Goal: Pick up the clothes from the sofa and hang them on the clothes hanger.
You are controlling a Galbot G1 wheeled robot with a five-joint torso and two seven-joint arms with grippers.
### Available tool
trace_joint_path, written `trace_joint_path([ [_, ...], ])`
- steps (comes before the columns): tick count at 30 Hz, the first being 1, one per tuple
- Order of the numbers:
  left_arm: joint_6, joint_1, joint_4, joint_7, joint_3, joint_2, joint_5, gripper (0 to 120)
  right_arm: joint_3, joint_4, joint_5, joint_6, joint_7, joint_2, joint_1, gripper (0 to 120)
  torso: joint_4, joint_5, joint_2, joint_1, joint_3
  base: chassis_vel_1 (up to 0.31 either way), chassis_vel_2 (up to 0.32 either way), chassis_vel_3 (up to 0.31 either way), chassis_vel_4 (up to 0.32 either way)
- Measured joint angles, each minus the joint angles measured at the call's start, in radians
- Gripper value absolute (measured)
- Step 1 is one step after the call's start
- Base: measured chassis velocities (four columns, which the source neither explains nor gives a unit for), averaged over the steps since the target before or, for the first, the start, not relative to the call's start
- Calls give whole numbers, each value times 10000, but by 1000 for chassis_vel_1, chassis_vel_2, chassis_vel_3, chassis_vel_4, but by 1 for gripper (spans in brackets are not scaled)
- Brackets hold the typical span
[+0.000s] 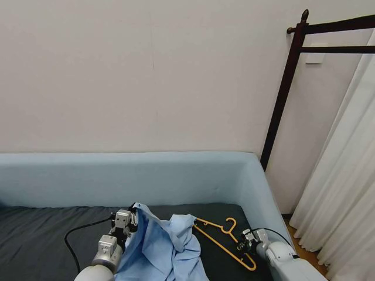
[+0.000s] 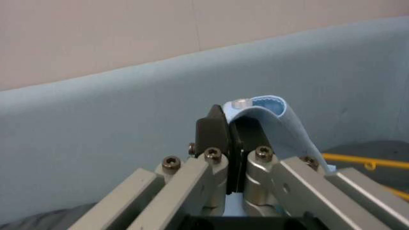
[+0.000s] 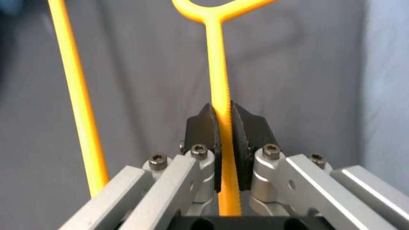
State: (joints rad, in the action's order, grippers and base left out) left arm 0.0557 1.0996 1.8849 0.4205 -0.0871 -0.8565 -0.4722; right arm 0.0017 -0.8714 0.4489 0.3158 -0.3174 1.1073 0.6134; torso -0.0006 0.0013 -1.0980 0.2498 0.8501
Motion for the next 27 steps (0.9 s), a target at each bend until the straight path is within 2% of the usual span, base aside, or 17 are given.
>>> trace_joint_path([
  [2,-1,-62,-67,-13,6,16,-112,0,0,-1384,498,102,605,-494,257,5,3,-2,0,0,0,0,0,0,0],
  [3,-1,-62,-67,-13,6,16,-112,0,0,-1384,498,102,605,-494,257,5,3,-2,0,0,0,0,0,0,0],
  [4,-1,-96,-99,-30,13,21,-139,0,0,-1941,626,103,871,-705,375,5,4,-2,-1,0,-1,0,0,0,0],
  [7,20,-327,-216,-72,89,41,-244,0,0,-3781,439,-279,1862,-1595,911,5,7,-2,0,0,-2,0,0,0,0],
  [9,40,-403,-238,-75,117,47,-281,0,16,-4159,242,-441,2088,-1826,1077,5,5,-5,-1,0,-3,0,0,0,0],
  [13,255,-875,-350,-98,289,133,-570,0,443,-5892,-1226,-1445,2867,-2807,2420,5,-1,-3,0,0,-3,0,0,0,0],
  [14,255,-875,-350,-98,289,133,-570,0,443,-5892,-1226,-1445,2867,-2807,2420,5,-1,-3,0,0,-3,0,0,0,0],
  [16,442,-1208,-392,-84,483,206,-773,0,789,-6448,-2397,-2331,3019,-3148,3286,5,1,0,-1,0,-3,0,0,0,0],
  [20,540,-1532,-481,-55,708,342,-950,0,1310,-7017,-4042,-3480,3253,-3263,4405,5,-2,-1,-1,-1,-3,0,0,0,0],
  [23,574,-1676,-500,-47,859,440,-1082,0,1712,-7475,-5380,-4238,3592,-3043,5328,5,3,-2,-1,-1,-3,0,0,0,0],
  [27,703,-1753,-417,-6,944,487,-1194,0,1831,-7736,-6152,-4569,3807,-2800,5802,5,4,-2,-1,-1,-3,0,0,0,0],
])
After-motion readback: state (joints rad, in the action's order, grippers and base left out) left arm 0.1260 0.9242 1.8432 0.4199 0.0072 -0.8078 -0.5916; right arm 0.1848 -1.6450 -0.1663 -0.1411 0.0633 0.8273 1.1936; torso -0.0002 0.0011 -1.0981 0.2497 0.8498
